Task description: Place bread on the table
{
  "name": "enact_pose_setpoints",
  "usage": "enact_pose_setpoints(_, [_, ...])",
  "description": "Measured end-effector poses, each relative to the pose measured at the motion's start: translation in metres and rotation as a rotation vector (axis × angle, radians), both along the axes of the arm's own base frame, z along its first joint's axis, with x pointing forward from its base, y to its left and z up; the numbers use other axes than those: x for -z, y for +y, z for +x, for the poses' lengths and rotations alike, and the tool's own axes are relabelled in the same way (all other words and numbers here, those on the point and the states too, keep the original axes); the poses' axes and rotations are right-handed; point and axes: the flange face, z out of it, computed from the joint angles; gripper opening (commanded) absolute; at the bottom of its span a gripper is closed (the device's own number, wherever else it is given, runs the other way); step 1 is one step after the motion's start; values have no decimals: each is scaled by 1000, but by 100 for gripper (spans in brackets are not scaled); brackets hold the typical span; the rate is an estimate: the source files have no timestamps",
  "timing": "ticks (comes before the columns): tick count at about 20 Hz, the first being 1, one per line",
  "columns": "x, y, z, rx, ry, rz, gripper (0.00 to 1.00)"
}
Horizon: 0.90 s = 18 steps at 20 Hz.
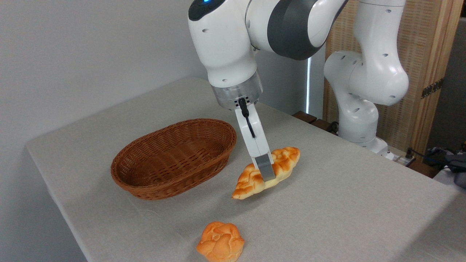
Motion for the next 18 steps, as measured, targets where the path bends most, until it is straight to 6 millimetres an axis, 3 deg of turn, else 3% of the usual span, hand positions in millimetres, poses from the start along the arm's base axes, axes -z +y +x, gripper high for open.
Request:
enact_pose_setpoints(14, [-1,7,-1,-15,-2,-2,100])
enact_pose_setpoints(18, [-12,8,1,-45,-28,5,100])
